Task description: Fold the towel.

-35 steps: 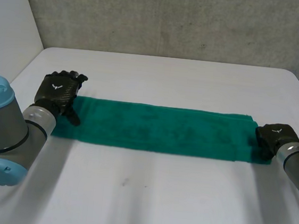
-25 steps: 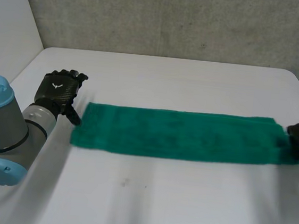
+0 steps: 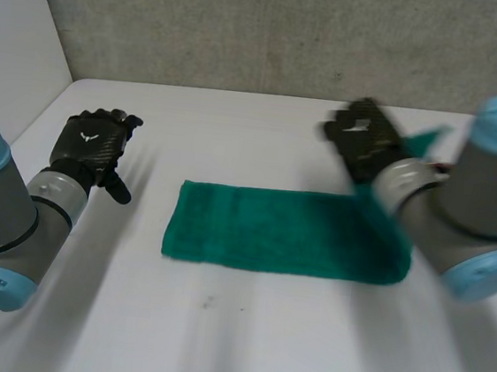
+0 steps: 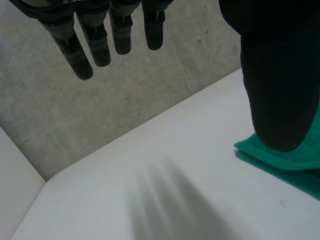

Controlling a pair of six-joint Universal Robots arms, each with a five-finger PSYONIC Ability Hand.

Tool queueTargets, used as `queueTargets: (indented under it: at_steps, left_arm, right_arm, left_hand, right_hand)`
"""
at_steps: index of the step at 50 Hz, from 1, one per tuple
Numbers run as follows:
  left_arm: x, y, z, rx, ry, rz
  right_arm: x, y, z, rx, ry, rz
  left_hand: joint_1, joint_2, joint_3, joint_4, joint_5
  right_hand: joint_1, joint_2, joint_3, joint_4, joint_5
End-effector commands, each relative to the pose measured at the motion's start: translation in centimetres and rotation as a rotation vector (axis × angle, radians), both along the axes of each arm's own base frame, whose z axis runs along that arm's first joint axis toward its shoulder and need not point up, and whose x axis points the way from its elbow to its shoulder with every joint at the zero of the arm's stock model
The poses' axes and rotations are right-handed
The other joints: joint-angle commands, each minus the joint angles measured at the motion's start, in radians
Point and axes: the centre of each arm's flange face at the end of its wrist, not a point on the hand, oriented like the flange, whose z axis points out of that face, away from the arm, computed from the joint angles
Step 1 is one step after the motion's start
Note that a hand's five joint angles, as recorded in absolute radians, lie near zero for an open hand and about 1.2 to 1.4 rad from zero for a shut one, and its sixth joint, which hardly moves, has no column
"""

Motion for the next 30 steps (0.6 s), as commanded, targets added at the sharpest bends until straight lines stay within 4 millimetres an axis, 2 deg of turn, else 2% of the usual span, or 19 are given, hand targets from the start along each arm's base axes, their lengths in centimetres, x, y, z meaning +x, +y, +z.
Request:
queueTargets:
  at_steps: [1, 3, 6, 7, 10, 11, 14, 18, 19, 20, 24, 26, 30]
  left_arm:
    - [-0.1, 0.1, 0.3, -0.005, 0.009, -0.002]
    - [-0.1, 0.2, 0.3, -0.005, 0.009, -0.003]
    - [-0.2, 0.2, 0.3, -0.003, 0.01, -0.005]
    - [-0.2, 0.3, 0.3, -0.003, 0.01, -0.006]
    - [-0.2, 0.3, 0.2, 0.0, 0.009, -0.006]
    - [-0.2, 0.3, 0.2, 0.0, 0.009, -0.006]
    - [-0.3, 0.3, 0.1, 0.001, 0.007, -0.008]
    - [-0.3, 0.3, 0.1, 0.003, 0.007, -0.011]
    - [-0.3, 0.3, 0.1, 0.003, 0.007, -0.011]
    - [-0.4, 0.4, 0.0, 0.004, 0.006, -0.013]
    - [-0.5, 0.5, -0.2, 0.01, 0.004, -0.016]
    - [-0.5, 0.5, -0.3, 0.013, 0.004, -0.017]
    - [-0.8, 0.7, -0.4, 0.016, 0.003, -0.028]
  right_arm:
    - [9.0, 7.6, -4.0, -0.012, -0.005, 0.3]
    - [10.5, 9.2, -6.2, 0.022, 0.02, 0.354]
    - [11.3, 10.2, -8.0, 0.042, 0.048, 0.38]
    - [11.4, 10.2, -8.8, 0.055, 0.055, 0.375]
    - [11.4, 10.0, -9.1, 0.065, 0.056, 0.352]
    - [11.1, 9.5, -9.1, 0.068, 0.056, 0.318]
    - [10.5, 9.1, -8.9, 0.079, 0.052, 0.253]
    - [7.8, 7.2, -5.4, 0.122, -0.041, 0.105]
    - [5.9, 6.1, -4.4, 0.171, -0.082, 0.037]
    - [4.9, 5.7, -4.1, 0.204, -0.103, 0.007]
    - [1.0, 4.4, -4.4, 0.377, -0.19, -0.11]
    - [-0.2, 4.3, -5.1, 0.441, -0.203, -0.143]
    - [-4.1, 3.5, -7.2, 0.526, -0.195, -0.251]
  left_hand:
    - [-0.036, -0.038, -0.053, -0.037, -0.046]
    - [-0.033, -0.035, -0.05, -0.034, -0.043]
    - [-0.033, -0.035, -0.05, -0.034, -0.043]
    - [-0.036, -0.038, -0.053, -0.037, -0.046]
    - [-0.033, -0.035, -0.05, -0.034, -0.043]
    - [-0.033, -0.035, -0.05, -0.034, -0.043]
    - [-0.033, -0.035, -0.05, -0.034, -0.043]
    - [-0.033, -0.035, -0.05, -0.034, -0.043]
    - [-0.036, -0.038, -0.053, -0.037, -0.046]
    - [-0.033, -0.035, -0.05, -0.034, -0.043]
    - [-0.033, -0.035, -0.05, -0.034, -0.043]
    - [-0.036, -0.038, -0.053, -0.037, -0.046]
    - [-0.033, -0.035, -0.05, -0.034, -0.043]
  right_hand:
    - [0.428, 0.218, 0.215, 0.205, 0.235]
    - [0.428, 0.218, 0.215, 0.205, 0.235]
    - [0.428, 0.218, 0.215, 0.205, 0.235]
    - [0.231, 0.022, 0.019, 0.008, 0.038]
    - [-0.625, -0.835, -0.838, -0.848, -0.819]
    - [-0.794, -1.003, -1.006, -1.017, -0.987]
    - [-0.794, -1.003, -1.006, -1.017, -0.987]
    - [-0.794, -1.003, -1.006, -1.017, -0.987]
    - [-0.794, -1.003, -1.006, -1.017, -0.987]
    - [-0.794, -1.003, -1.006, -1.017, -0.987]
    - [-0.794, -1.003, -1.006, -1.017, -0.987]
    - [-0.794, -1.003, -1.006, -1.017, -0.987]
    - [-0.794, -1.003, -1.006, -1.017, -0.987]
